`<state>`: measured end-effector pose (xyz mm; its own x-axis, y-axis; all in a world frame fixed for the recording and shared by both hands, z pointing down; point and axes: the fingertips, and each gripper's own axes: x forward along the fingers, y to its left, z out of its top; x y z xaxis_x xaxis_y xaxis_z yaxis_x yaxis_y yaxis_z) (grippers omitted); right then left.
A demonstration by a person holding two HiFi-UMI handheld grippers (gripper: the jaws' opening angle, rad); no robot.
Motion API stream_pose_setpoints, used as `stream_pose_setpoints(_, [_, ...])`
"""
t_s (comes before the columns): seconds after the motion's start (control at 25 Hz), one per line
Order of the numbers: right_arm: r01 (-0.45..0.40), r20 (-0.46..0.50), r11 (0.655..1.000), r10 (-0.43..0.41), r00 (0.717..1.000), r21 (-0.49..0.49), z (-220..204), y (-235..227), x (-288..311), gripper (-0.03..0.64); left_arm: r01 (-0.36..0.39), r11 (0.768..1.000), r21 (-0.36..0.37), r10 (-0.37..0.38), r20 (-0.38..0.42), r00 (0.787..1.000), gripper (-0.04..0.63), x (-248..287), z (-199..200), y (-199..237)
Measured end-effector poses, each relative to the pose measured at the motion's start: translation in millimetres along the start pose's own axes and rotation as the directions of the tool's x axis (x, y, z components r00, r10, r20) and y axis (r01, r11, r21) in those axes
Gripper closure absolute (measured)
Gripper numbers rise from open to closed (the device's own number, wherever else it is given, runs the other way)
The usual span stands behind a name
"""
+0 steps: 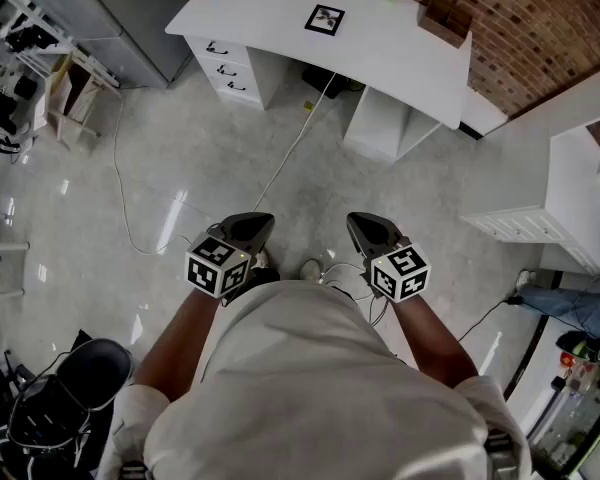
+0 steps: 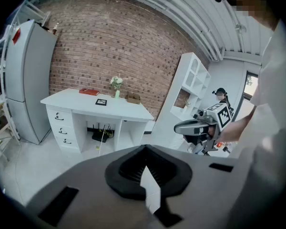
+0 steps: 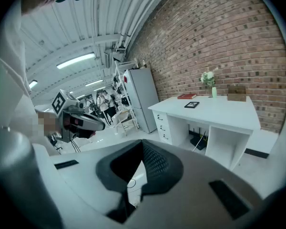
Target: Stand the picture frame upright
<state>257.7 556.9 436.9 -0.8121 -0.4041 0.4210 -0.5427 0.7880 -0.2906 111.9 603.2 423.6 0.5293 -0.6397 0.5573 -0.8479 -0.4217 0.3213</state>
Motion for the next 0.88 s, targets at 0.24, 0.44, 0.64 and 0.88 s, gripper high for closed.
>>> stream_pose_setpoints(0.24, [-0.023, 0.006, 1.0, 0.023, 1.0, 0.002, -8, -12, -2, 0.614, -0.019, 1.0, 0.006, 0.019, 0.014, 1.0, 0.6, 17, 4, -7])
stream_pose_setpoints(0.44, [-0.034, -0.018, 0.999, 0.034, 0.999, 0.01, -11, -17, 11, 0.614, -0.021, 1.0, -0.01, 0.021, 0.013, 1.0, 0.6, 22, 7, 1])
stream_pose_setpoints(0.64, [-0.037, -0.024, 0.999, 0.037, 0.999, 0.02, -3, -37, 27, 0.612, -0.002, 1.0, -0.003, 0.002, 0.014, 1.0, 0.6, 39, 19, 14])
stream_pose_setpoints(0.88, [0.027, -0.016, 0.998, -0.027, 1.0, 0.054, 30, -50, 74, 0.609, 0.043, 0.999, 0.005, -0.043, 0.036, 0.998, 0.598, 50, 51, 75])
